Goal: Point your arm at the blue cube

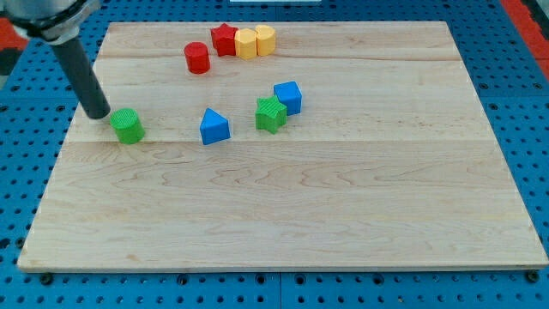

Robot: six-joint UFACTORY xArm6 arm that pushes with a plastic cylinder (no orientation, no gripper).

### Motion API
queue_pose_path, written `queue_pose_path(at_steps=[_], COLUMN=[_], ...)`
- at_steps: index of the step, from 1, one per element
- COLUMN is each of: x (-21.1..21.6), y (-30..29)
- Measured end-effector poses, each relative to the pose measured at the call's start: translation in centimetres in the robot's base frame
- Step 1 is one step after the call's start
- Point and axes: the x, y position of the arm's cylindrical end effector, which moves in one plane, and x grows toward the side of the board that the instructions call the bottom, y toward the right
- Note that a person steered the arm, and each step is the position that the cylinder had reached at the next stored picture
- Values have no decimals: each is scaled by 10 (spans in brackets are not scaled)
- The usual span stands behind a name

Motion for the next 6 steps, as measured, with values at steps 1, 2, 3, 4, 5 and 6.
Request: queue_pose_path(at_steps=[1, 2, 3, 4, 5, 6], x=[7, 25, 25, 9, -46, -94], y=[38, 128, 155, 119, 134, 196])
